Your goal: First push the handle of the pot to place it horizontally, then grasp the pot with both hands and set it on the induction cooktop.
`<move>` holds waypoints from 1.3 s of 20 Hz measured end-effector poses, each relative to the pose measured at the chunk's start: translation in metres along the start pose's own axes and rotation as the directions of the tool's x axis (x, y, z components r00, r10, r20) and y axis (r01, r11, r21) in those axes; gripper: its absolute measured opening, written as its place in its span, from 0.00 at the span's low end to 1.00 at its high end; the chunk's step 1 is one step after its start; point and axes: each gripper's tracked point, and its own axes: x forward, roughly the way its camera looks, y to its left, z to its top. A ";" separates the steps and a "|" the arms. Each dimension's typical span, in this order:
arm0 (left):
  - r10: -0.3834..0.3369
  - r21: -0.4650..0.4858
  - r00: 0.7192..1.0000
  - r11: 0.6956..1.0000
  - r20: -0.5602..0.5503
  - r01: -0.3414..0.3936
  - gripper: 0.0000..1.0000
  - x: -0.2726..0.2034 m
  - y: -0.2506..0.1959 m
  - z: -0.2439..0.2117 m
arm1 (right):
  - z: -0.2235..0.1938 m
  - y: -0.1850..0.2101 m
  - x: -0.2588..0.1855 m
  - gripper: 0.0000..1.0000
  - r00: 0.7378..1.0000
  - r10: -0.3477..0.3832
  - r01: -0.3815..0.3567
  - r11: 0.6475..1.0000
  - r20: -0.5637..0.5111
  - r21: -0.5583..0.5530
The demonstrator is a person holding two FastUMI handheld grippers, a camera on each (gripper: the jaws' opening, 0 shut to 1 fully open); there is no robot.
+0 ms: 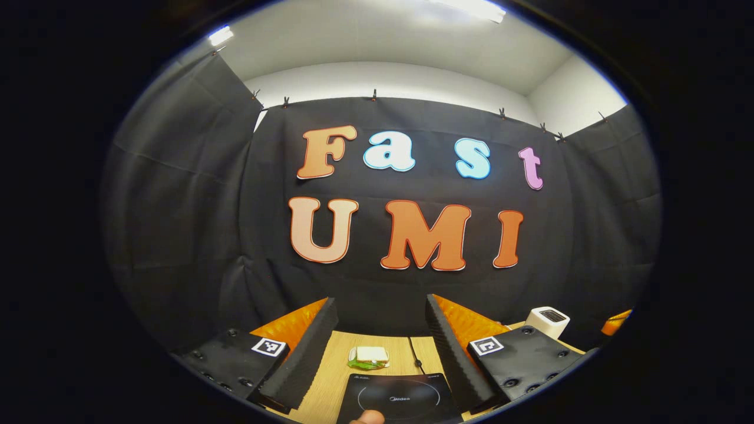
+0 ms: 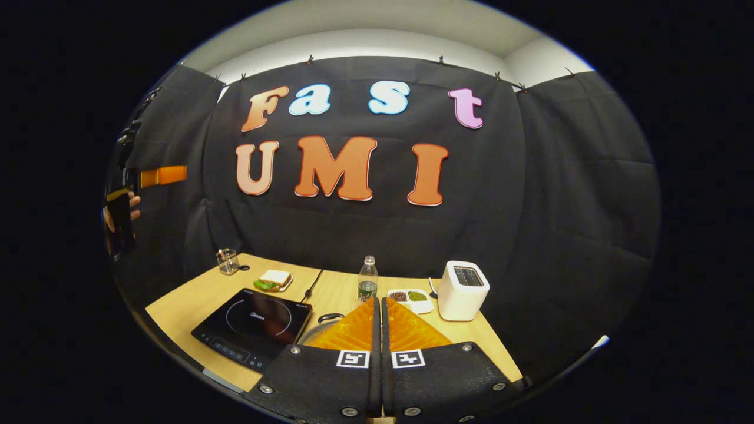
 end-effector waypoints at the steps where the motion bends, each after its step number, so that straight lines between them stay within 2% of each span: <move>1: -0.001 0.000 1.000 1.000 0.006 0.001 0.99 0.000 -0.001 0.002 | -0.010 0.003 0.001 0.00 1.000 0.011 -0.011 1.000 -0.026 0.001; 6: -0.025 -0.006 0.999 1.000 0.024 0.025 0.98 -0.009 -0.009 0.010 | -0.069 0.006 0.004 0.00 0.987 0.020 -0.018 1.000 -0.160 0.009; 8: -0.039 -0.013 0.999 0.999 0.038 0.039 0.99 -0.015 -0.013 0.014 | -0.092 0.011 0.004 0.00 0.975 0.044 -0.037 0.999 -0.220 0.035; 12: -0.035 -0.008 0.998 0.999 0.050 0.035 0.98 -0.019 -0.010 0.016 | -0.133 0.007 0.004 0.00 0.947 0.036 -0.032 0.999 -0.318 0.017; 16: -0.045 -0.019 0.998 0.999 0.038 0.046 0.98 -0.021 -0.012 0.011 | -0.178 0.007 0.002 0.00 0.902 0.050 -0.042 0.999 -0.428 0.028; 20: -0.042 -0.028 0.999 0.999 0.030 0.043 0.99 -0.020 -0.010 0.009 | -0.220 0.009 0.000 0.00 0.846 0.071 -0.045 0.997 -0.528 0.062; 26: -0.039 -0.049 0.999 0.998 0.008 0.039 0.98 -0.018 -0.010 0.002 | -0.252 0.019 -0.004 0.00 0.789 0.106 -0.065 0.994 -0.606 0.089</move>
